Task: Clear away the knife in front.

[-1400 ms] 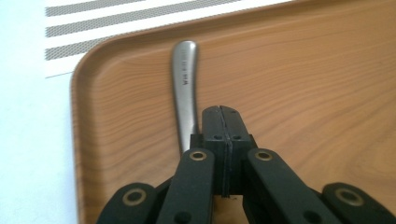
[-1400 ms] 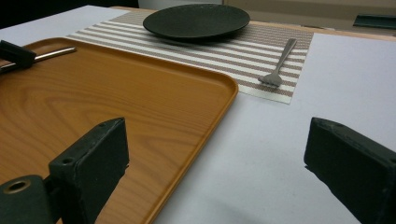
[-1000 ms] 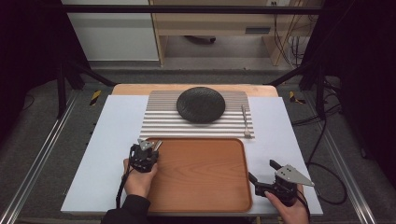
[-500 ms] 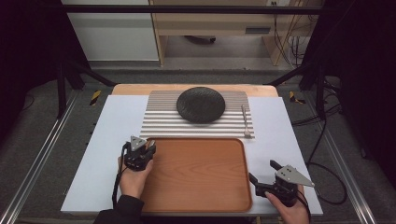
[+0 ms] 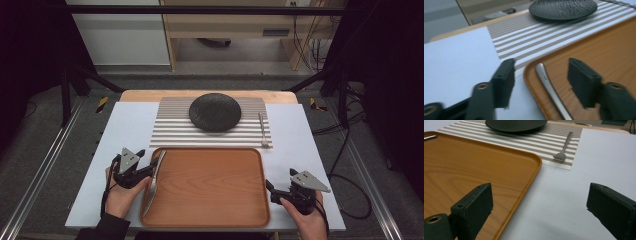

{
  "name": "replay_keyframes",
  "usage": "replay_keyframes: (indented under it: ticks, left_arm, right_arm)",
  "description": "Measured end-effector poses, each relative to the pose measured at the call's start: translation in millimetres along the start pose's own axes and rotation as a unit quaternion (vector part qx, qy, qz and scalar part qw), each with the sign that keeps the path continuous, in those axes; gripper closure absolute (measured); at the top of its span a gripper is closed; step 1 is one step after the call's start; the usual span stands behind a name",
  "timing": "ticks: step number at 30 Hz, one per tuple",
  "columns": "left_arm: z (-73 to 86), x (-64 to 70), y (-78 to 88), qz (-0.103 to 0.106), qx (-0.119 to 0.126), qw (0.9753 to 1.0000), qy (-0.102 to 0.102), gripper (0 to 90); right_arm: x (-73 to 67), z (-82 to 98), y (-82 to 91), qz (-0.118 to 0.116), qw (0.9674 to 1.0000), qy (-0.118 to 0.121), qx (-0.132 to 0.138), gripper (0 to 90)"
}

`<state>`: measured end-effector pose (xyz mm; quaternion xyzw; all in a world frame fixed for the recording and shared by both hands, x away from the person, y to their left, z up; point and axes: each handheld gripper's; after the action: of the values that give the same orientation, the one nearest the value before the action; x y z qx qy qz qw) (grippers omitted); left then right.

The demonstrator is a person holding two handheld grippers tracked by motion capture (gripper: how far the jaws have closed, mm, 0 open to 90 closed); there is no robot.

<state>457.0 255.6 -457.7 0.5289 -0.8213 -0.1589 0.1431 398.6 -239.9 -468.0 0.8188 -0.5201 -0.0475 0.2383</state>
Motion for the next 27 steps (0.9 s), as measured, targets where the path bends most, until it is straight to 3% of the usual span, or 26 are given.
replay_keyframes:
  ticks: [3, 6, 11, 16, 22, 27]
  left_arm:
    - [1.8, -7.1, 1.8, 0.005, 0.006, 0.9999, 0.015, 24.9]
    - [2.3, -11.0, 6.8, -0.001, 0.009, 0.9997, 0.021, 15.3]
    - [6.0, -18.1, 21.3, 0.004, 0.032, 0.9987, 0.041, 6.6]
    - [13.0, -21.7, 32.6, 0.004, 0.039, 0.9971, 0.065, 5.3]
    - [16.1, -25.6, 43.7, 0.000, 0.054, 0.9962, 0.069, 4.3]
    - [18.2, -32.4, 46.5, -0.010, 0.064, 0.9947, 0.080, 4.3]
  right_arm:
    - [0.0, -8.4, -12.0, -0.011, 0.9996, -0.025, -0.009, 7.7]
    - [0.2, -19.3, -23.6, -0.015, 0.9995, -0.017, -0.022, 7.7]
    - [6.7, -38.9, -40.3, -0.019, 0.9994, -0.015, -0.026, 7.8]
    - [14.2, -53.9, -53.5, -0.023, 0.9992, -0.005, -0.031, 7.6]
    - [21.2, -70.7, -68.7, -0.029, 0.9989, -0.001, -0.036, 7.2]
    - [27.1, -78.3, -86.3, -0.020, 0.9984, 0.005, -0.053, 7.8]
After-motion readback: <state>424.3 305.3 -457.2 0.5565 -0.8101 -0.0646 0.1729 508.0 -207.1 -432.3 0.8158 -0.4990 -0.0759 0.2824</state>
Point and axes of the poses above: each handheld gripper's, and its own axes: y roughly backward along the jaws, z roughly out of its underside, x roughly to its right, and after that the axes turned 12 degrees about y, right-handed
